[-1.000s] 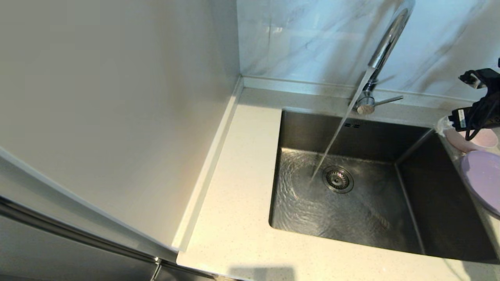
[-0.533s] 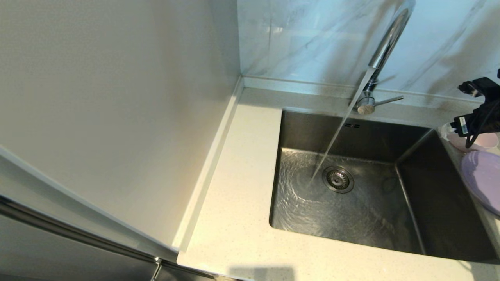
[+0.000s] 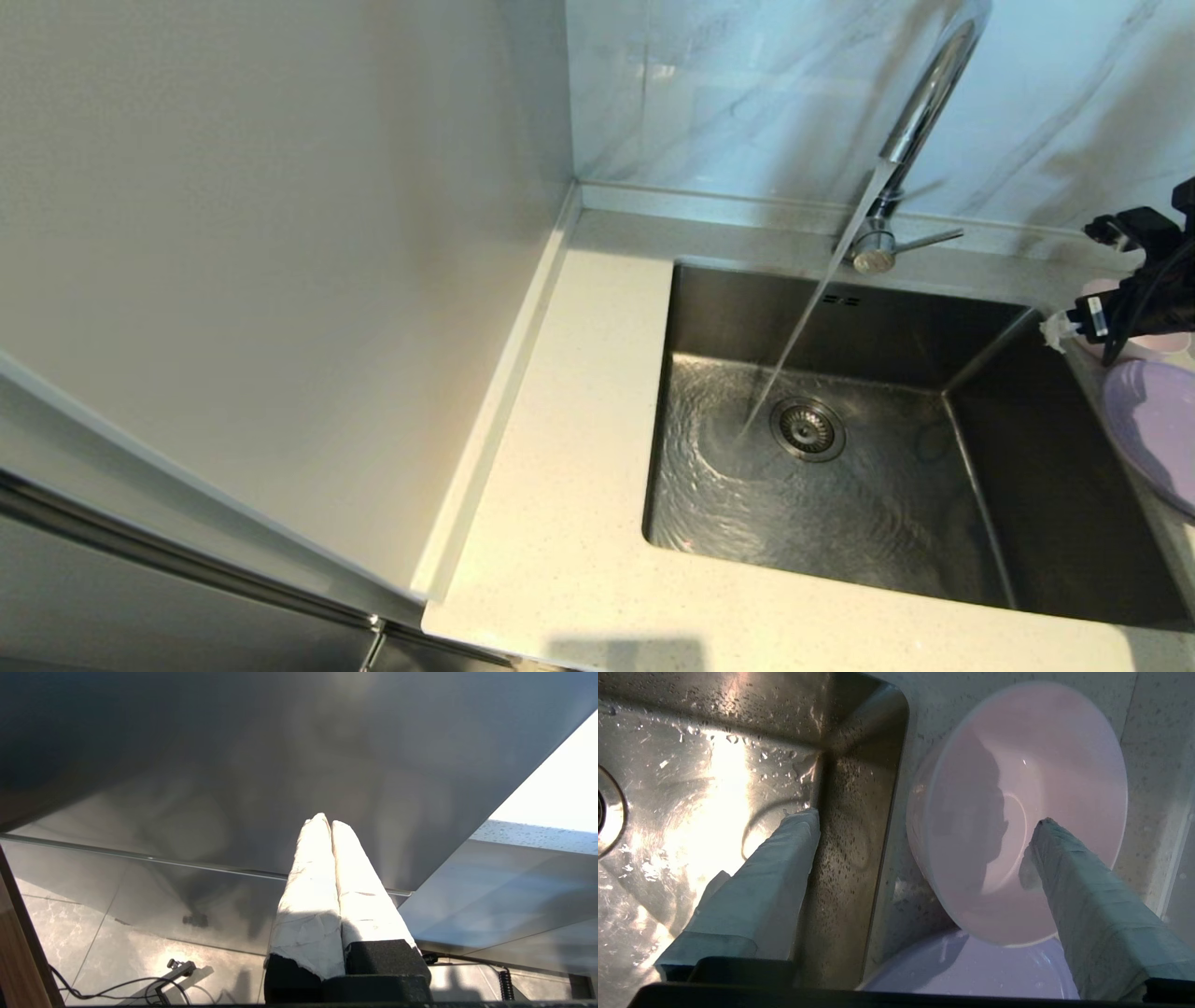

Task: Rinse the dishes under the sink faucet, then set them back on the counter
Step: Pick up the bowl

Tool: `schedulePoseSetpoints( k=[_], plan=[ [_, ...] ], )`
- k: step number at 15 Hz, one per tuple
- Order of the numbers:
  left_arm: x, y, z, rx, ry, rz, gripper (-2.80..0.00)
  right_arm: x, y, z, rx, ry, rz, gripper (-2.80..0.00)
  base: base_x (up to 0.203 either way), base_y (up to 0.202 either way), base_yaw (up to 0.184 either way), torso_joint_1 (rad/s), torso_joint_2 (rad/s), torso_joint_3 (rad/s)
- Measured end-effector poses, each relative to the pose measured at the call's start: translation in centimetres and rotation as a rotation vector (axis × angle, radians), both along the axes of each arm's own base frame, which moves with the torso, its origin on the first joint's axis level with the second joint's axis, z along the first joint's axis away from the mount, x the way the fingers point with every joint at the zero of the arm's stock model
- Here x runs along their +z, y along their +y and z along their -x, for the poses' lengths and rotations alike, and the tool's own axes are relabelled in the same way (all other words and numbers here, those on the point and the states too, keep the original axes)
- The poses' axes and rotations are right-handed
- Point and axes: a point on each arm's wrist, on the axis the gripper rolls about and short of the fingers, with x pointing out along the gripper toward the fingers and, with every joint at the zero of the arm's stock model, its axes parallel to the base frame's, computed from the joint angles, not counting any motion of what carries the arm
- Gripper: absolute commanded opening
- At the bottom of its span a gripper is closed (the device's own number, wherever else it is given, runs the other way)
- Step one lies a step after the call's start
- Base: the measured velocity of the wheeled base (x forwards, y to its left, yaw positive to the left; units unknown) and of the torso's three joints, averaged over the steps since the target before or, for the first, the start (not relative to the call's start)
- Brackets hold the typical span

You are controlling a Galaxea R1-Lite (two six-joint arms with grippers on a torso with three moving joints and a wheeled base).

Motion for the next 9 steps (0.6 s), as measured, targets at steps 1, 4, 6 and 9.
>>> schedulePoseSetpoints(
  k=[1, 4, 6, 9],
  plan=[
    [0.0, 0.0, 0.0, 0.0, 0.0, 0.0, -2.8, 0.0, -0.1, -0.2, 0.0, -0.002, 0.001, 0.0, 0.0, 0.0, 0.0, 0.0, 0.0, 0.0],
    [0.0, 0.0, 0.0, 0.0, 0.0, 0.0, -2.8, 0.0, -0.5, -1.2, -0.02, -0.049, 0.036, 0.0, 0.0, 0.0, 0.0, 0.0, 0.0, 0.0],
    [0.0, 0.0, 0.0, 0.0, 0.0, 0.0, -2.8, 0.0, -0.8, -1.9, -0.031, -0.091, 0.083, 0.0, 0.0, 0.0, 0.0, 0.0, 0.0, 0.0],
    [0.0, 0.0, 0.0, 0.0, 0.0, 0.0, -2.8, -0.5, -0.9, -2.1, -0.033, -0.08, 0.082, 0.0, 0.0, 0.0, 0.0, 0.0, 0.0, 0.0]
  ],
)
